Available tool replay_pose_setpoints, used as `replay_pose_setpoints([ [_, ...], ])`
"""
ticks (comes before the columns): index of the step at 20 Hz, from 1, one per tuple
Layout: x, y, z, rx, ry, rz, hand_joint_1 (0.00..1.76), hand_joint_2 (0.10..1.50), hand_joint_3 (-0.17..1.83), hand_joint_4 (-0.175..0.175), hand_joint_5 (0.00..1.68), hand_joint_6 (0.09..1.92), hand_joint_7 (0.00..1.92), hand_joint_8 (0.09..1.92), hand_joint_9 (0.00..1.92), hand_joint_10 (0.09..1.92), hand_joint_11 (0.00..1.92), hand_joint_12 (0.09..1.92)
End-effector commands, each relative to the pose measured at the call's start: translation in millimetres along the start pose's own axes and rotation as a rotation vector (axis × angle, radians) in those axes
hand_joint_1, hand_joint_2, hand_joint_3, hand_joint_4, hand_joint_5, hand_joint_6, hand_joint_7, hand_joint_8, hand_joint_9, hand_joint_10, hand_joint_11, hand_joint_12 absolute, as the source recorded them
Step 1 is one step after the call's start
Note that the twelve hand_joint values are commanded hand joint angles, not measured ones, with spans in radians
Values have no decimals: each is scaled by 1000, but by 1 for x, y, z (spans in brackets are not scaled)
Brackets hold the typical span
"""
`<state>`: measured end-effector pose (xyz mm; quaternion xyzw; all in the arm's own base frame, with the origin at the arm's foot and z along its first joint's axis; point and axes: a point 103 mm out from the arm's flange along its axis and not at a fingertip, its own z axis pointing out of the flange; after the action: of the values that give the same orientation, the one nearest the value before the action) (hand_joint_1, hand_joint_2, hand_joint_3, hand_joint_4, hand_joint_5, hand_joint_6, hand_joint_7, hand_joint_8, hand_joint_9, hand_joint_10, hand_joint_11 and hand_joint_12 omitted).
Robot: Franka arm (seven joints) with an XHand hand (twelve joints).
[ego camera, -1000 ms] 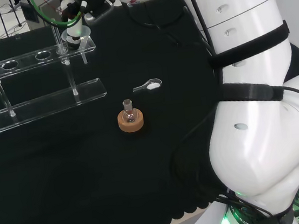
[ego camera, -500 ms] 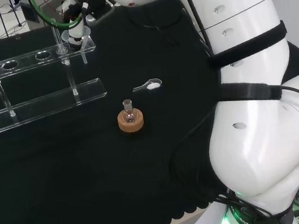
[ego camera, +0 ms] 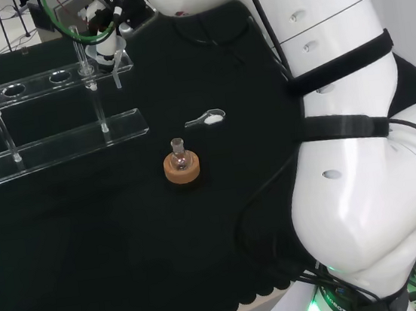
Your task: Pick up the funnel from the transparent funnel stand.
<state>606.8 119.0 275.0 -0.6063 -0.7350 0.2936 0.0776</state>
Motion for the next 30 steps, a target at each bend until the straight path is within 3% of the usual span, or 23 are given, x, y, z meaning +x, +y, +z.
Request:
replay_pose_setpoints([
  [1,1,0,0,4,-28,5,745,592,549,-96,206,87,98,706,498,664,237,1411],
  [5,2,-1,-2,-12,-67,13,761,598,571,-83,331,87,264,702,621,614,252,1399],
  [8,2,-5,-5,-100,-106,43,789,618,591,-53,522,104,536,667,793,563,299,1364],
  [10,1,-10,-10,-174,-134,68,817,640,597,-20,692,290,740,623,949,509,369,1326],
  [13,-2,-22,-24,-235,-175,83,862,657,612,16,750,623,887,592,1088,454,459,1288],
  [21,-20,-77,-75,-225,-246,118,891,660,627,32,751,771,931,599,1138,442,489,1275],
  [30,-33,-149,-88,-203,-283,178,892,659,634,36,743,790,927,602,1148,447,482,1277],
])
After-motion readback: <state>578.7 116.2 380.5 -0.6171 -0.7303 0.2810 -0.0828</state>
